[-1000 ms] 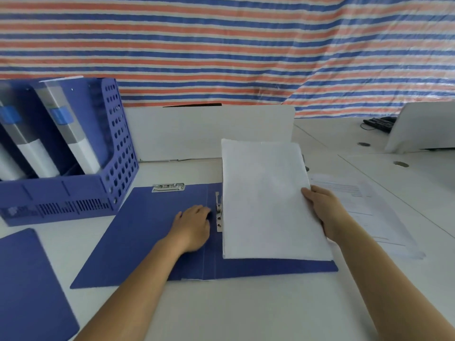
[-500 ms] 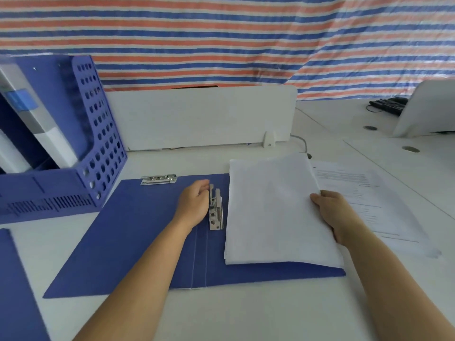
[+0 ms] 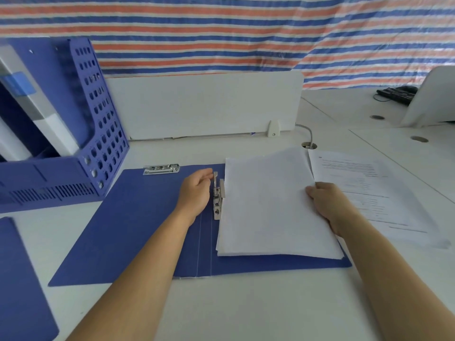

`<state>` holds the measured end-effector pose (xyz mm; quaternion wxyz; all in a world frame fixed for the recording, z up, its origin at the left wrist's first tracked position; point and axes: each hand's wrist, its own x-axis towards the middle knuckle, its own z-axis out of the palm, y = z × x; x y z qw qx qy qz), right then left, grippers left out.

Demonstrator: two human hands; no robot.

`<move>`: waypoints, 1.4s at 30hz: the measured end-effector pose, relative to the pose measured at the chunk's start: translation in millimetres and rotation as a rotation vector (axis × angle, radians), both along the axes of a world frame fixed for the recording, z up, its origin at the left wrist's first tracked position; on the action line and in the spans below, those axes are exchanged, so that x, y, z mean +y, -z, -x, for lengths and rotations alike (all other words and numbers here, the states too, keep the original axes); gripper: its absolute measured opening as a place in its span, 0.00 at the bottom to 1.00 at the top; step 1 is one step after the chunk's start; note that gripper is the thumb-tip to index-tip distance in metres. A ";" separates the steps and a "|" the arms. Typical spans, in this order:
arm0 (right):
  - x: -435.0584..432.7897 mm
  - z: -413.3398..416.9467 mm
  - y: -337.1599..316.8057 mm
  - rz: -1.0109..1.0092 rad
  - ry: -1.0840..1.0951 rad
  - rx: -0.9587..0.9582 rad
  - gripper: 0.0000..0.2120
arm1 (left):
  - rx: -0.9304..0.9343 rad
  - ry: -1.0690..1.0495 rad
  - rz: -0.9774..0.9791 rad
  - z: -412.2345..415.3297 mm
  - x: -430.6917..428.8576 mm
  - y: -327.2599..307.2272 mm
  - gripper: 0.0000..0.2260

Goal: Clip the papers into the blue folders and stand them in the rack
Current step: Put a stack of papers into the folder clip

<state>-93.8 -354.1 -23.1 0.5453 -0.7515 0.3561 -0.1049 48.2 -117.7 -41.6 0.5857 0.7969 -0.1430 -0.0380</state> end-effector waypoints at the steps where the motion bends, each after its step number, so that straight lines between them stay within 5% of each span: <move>1: 0.5 0.1 0.2 0.015 -0.007 0.004 0.11 | 0.002 -0.004 0.011 0.0 -0.1 -0.2 0.16; 13: -2.8 -7.9 -1.4 0.172 -0.116 0.046 0.13 | -0.013 -0.049 0.090 1.2 0.9 -3.0 0.14; 18: 2.5 -8.3 -2.5 0.336 -0.089 0.060 0.22 | -0.013 -0.064 0.098 -0.7 1.6 -2.3 0.13; 24: -5.4 -9.6 6.4 0.493 -0.086 0.094 0.13 | -0.025 -0.067 0.102 -1.9 0.6 -1.1 0.12; 42: -12.3 -9.6 13.4 0.553 -0.101 0.118 0.14 | -0.150 -0.059 0.073 -4.0 0.1 1.2 0.09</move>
